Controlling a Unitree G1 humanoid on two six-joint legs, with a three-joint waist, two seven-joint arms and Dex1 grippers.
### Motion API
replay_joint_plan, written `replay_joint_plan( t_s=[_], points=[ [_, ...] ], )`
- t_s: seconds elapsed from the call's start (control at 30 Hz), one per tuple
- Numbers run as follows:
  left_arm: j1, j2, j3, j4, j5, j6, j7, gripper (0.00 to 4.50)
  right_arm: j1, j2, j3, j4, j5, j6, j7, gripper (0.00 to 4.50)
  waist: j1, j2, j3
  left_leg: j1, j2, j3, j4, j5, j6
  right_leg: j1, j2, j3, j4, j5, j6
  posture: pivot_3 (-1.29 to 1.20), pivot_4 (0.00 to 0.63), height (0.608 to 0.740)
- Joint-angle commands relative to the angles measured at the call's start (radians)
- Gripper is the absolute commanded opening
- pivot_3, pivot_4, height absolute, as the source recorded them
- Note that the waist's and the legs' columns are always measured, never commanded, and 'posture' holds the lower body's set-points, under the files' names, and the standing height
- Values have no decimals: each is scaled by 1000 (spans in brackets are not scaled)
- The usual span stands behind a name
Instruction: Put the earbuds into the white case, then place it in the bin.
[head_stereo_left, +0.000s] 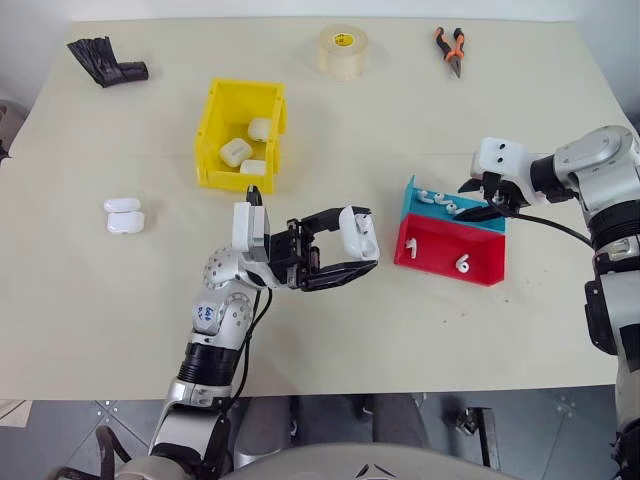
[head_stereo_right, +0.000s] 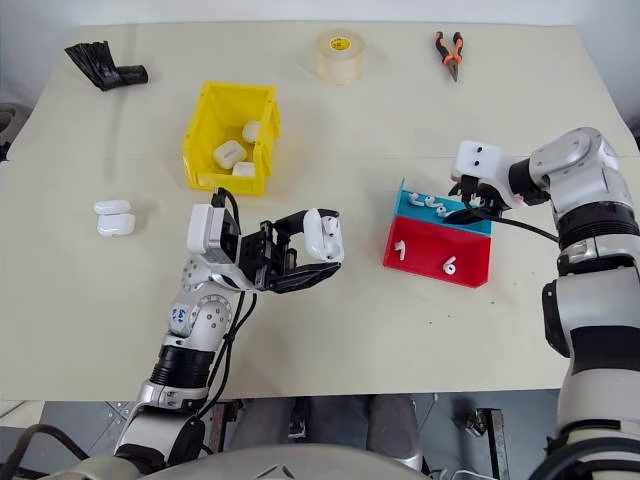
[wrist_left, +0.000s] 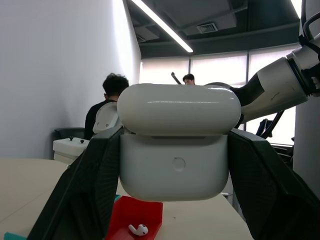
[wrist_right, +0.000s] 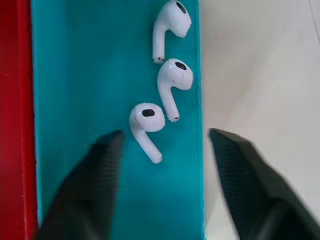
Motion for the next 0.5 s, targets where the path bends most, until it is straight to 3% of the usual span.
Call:
replay_joint_plan(
  t_s=[0.03, 0.5],
  points=[
    [5, 2, -9, -42, 2, -17, 4, 2930, -13, 2, -16, 15, -10, -14, 5, 1824, 0, 0, 0, 0, 0, 0, 0, 0, 0, 0, 0, 0, 0, 0, 0, 0, 150, 740],
    [0, 7, -11, -41, -2, -17, 10, 2930, 2, 20, -24, 16, -20, -37, 23, 1824, 0, 0, 0, 0, 0, 0, 0, 0, 0, 0, 0, 0, 0, 0, 0, 0, 150, 740]
  ],
)
